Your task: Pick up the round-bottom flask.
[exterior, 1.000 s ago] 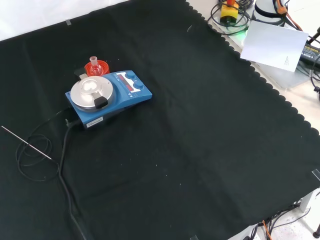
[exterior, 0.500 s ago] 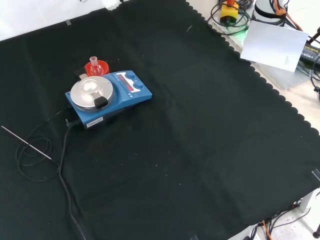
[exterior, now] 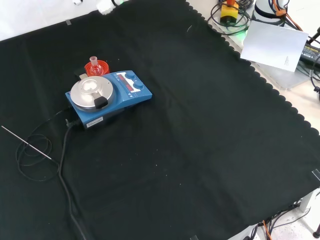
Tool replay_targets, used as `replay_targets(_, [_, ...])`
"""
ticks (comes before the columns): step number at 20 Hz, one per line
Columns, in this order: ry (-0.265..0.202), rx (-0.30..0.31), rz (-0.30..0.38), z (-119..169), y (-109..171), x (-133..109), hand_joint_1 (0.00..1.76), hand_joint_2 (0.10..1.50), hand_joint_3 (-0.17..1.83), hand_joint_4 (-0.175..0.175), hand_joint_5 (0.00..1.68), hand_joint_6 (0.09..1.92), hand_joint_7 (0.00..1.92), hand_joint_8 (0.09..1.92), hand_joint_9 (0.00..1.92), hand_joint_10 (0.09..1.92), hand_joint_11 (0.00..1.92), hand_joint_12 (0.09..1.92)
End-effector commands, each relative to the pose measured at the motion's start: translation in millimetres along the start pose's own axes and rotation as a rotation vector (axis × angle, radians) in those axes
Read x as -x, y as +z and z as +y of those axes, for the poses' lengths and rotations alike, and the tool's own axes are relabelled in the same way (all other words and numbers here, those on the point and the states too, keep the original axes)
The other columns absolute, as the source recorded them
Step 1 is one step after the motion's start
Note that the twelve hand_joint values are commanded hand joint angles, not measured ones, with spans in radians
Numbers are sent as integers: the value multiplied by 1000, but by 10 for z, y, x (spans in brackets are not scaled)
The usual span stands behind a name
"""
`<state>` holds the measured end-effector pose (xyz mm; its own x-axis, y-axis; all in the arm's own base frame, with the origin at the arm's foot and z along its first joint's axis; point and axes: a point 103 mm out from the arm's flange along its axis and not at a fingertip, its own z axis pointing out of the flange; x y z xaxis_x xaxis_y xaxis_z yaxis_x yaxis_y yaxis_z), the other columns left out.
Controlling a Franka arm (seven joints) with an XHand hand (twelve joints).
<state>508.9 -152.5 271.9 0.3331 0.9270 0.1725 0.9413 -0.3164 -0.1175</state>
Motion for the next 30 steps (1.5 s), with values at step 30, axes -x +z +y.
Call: replay_targets(30, [75, -95, 125, 512, 1482, 450, 763, 927, 333, -88, 501, 99, 96, 632, 226, 748, 0, 1077])
